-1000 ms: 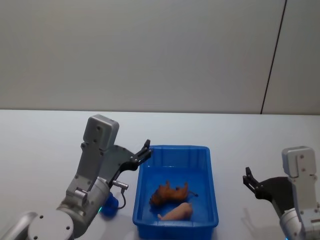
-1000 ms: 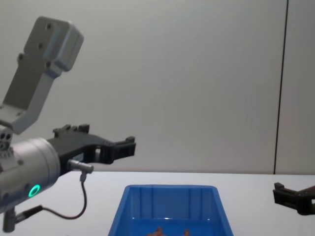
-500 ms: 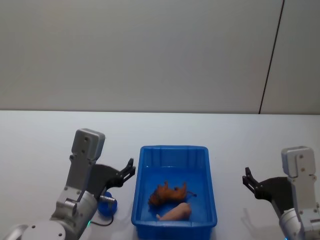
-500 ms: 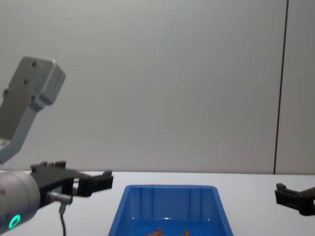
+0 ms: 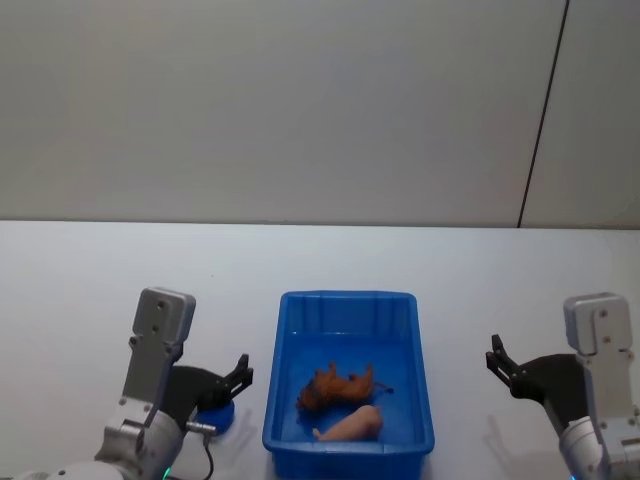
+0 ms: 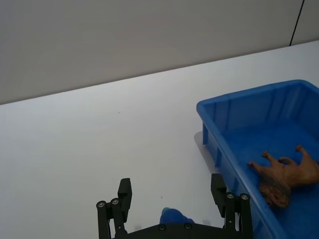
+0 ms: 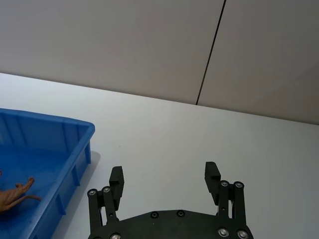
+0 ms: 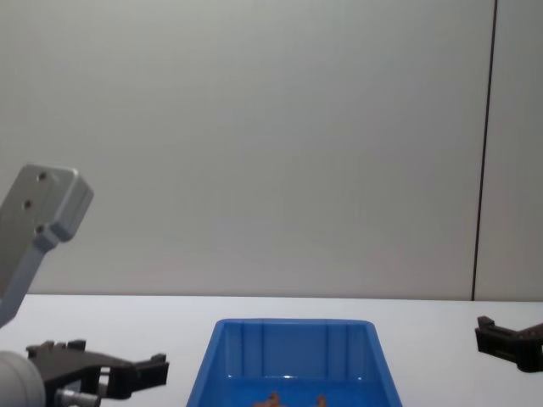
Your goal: Pick up the two dolls from the table and place them into the box.
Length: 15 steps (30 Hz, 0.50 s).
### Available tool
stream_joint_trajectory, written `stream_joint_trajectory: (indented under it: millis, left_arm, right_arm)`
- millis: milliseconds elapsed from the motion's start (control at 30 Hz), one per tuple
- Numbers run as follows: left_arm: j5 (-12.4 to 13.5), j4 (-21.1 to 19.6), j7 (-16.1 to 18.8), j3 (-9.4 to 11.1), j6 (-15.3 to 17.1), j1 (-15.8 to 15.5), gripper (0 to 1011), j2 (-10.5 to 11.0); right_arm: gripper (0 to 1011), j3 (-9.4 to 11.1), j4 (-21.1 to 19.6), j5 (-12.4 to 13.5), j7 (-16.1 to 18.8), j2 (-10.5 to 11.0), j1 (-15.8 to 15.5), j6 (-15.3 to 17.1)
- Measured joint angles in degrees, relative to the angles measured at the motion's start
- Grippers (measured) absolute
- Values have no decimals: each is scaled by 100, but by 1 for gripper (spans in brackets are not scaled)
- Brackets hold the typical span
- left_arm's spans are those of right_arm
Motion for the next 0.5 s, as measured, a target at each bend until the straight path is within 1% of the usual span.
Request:
stream_joint_trajectory:
  millis: [500]
  left_arm:
    - [-210, 331, -19, -45, 47, 9, 1000, -93]
  right_arm:
    - [1001, 0, 0, 0, 0, 0, -1, -1]
